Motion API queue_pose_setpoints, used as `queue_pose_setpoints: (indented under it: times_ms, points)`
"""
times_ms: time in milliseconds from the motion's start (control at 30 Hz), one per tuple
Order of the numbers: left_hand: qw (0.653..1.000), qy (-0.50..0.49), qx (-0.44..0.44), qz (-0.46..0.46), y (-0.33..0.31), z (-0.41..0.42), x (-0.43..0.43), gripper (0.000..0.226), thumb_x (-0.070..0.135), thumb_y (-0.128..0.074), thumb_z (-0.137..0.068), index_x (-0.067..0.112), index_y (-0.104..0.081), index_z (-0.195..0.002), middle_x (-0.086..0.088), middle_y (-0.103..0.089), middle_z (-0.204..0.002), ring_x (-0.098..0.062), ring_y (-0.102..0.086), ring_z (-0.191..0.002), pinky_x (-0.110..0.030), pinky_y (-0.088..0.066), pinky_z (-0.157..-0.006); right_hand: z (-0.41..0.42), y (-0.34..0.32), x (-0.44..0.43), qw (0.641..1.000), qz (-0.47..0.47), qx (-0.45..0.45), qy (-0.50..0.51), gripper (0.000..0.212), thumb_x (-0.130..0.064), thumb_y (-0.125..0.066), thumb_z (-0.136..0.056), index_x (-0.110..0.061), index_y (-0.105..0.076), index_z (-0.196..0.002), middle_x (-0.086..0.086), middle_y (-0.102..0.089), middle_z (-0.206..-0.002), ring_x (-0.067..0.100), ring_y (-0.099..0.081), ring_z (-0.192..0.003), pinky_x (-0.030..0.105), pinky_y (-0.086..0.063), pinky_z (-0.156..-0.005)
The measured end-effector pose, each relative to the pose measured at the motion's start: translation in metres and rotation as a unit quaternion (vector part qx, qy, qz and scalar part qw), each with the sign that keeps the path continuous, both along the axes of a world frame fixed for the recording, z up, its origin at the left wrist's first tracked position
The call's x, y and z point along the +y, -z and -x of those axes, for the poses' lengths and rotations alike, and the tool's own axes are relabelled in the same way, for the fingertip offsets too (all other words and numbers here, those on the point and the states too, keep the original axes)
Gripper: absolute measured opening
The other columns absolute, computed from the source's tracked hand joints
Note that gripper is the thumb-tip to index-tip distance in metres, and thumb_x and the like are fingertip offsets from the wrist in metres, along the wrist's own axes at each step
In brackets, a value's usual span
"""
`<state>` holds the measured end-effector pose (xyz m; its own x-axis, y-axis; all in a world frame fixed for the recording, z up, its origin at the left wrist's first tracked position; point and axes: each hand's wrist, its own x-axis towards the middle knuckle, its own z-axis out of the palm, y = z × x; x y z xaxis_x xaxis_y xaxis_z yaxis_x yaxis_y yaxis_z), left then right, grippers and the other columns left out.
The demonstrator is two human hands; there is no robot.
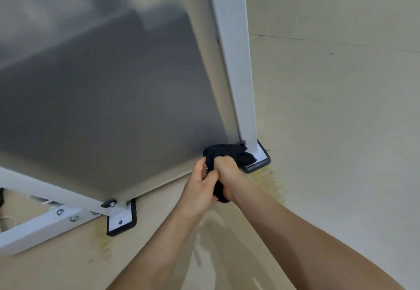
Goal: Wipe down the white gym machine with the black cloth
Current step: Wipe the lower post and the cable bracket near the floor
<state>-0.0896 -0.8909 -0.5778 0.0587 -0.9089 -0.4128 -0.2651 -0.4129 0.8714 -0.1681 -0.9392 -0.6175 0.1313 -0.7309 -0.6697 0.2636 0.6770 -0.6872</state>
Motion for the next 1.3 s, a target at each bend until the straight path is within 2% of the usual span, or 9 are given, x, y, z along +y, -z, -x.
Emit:
queue_pose_setpoints:
  times_ms: [100, 233, 333, 433, 567, 667, 900, 1067, 1300]
  points:
    - [0.995, -0.024, -0.062, 0.068, -0.006, 0.002, -0.012, 0.041, -0.002, -0.039, -0.095, 0.026, -0.060, -0.115, 0.002, -0.070, -0.088, -0.021, -0.068, -0.089, -0.039, -0.057, -0.079, 0.024, -0.005, -0.008, 0.981, 0.111, 0.156, -0.042, 0.011, -0.007, -0.046, -0.085, -0.010, -0.050, -0.075, 0.011, -0.052, -0.073, 0.023, -0.050, -0.068, 0.041, -0.047, -0.059]
    - [0.947, -0.066, -0.197, 0.247, -0.024, -0.027, -0.039, 0.032, 0.000, -0.048, -0.090, 0.032, -0.055, -0.088, 0.007, -0.063, -0.083, -0.007, -0.057, -0.074, -0.023, -0.045, -0.070, 0.064, -0.023, -0.028, 0.935, 0.235, 0.267, 0.011, 0.027, -0.020, -0.065, -0.080, -0.019, -0.043, -0.065, 0.001, -0.039, -0.057, 0.018, -0.037, -0.055, 0.031, -0.030, -0.055]
    - [0.826, 0.097, -0.401, 0.385, -0.026, -0.044, -0.053, 0.019, 0.002, -0.051, -0.087, 0.020, -0.059, -0.086, 0.007, -0.056, -0.089, -0.012, -0.048, -0.072, -0.025, -0.041, -0.064, 0.070, -0.038, -0.045, 0.953, 0.217, 0.186, 0.104, 0.017, -0.014, -0.070, -0.083, -0.015, -0.053, -0.080, -0.001, -0.050, -0.061, 0.018, -0.047, -0.049, 0.031, -0.045, -0.051]
    - [0.766, 0.221, -0.534, 0.280, -0.033, -0.053, -0.067, 0.022, 0.025, -0.041, -0.097, 0.015, -0.057, -0.108, 0.008, -0.046, -0.093, -0.012, -0.039, -0.081, -0.025, -0.035, -0.064, 0.059, -0.038, -0.046, 0.955, 0.205, 0.147, 0.158, 0.007, -0.007, -0.068, -0.082, -0.011, -0.062, -0.080, -0.003, -0.057, -0.064, 0.010, -0.056, -0.052, 0.031, -0.054, -0.064]
    - [0.551, 0.342, -0.731, 0.209, -0.047, -0.064, -0.062, 0.038, 0.006, -0.051, -0.090, 0.018, -0.044, -0.126, -0.001, -0.037, -0.088, -0.025, -0.049, -0.074, -0.029, -0.017, -0.046, 0.049, -0.024, -0.043, 0.941, 0.229, 0.162, 0.188, 0.009, -0.014, -0.069, -0.076, -0.018, -0.065, -0.069, -0.001, -0.057, -0.063, 0.015, -0.052, -0.061, 0.032, -0.047, -0.066]
    - [0.510, 0.377, -0.749, 0.194, -0.056, -0.082, -0.058, 0.042, -0.001, -0.048, -0.088, 0.014, -0.037, -0.126, -0.005, -0.057, -0.094, -0.030, -0.064, -0.081, -0.029, -0.015, -0.045, 0.040, -0.018, -0.043, 0.937, 0.251, 0.182, 0.162, 0.007, -0.018, -0.070, -0.074, -0.018, -0.066, -0.067, 0.002, -0.057, -0.061, 0.017, -0.052, -0.062, 0.036, -0.047, -0.065]
    - [0.486, 0.416, -0.762, 0.101, -0.072, -0.167, -0.044, 0.047, -0.005, -0.054, -0.081, 0.012, -0.034, -0.120, -0.004, -0.046, -0.079, -0.029, -0.047, -0.064, -0.034, -0.036, -0.054, -0.026, -0.004, -0.037, 0.951, 0.250, 0.184, 0.013, 0.017, -0.020, -0.069, -0.081, -0.015, -0.069, -0.065, -0.005, -0.065, -0.061, 0.016, -0.060, -0.068, 0.049, -0.055, -0.088]
    - [0.481, 0.414, -0.769, 0.076, -0.075, -0.235, -0.027, 0.046, -0.003, -0.050, -0.085, 0.015, -0.034, -0.124, -0.004, -0.059, -0.092, -0.030, -0.063, -0.080, -0.034, -0.038, -0.058, -0.075, -0.031, -0.029, 0.948, 0.255, 0.164, -0.095, 0.017, -0.006, -0.063, -0.087, -0.009, -0.076, -0.076, 0.005, -0.076, -0.076, 0.023, -0.073, -0.084, 0.029, -0.054, -0.080]
    - [0.587, 0.243, -0.746, 0.199, -0.058, -0.340, 0.005, 0.047, 0.000, -0.080, -0.057, 0.014, -0.055, -0.094, 0.000, -0.049, -0.047, -0.022, -0.029, -0.031, -0.020, -0.024, -0.034, -0.151, -0.115, -0.023, 0.895, 0.370, 0.187, -0.166, 0.022, -0.002, -0.056, -0.090, -0.010, -0.076, -0.084, 0.007, -0.076, -0.079, 0.016, -0.074, -0.076, 0.016, -0.053, -0.065]
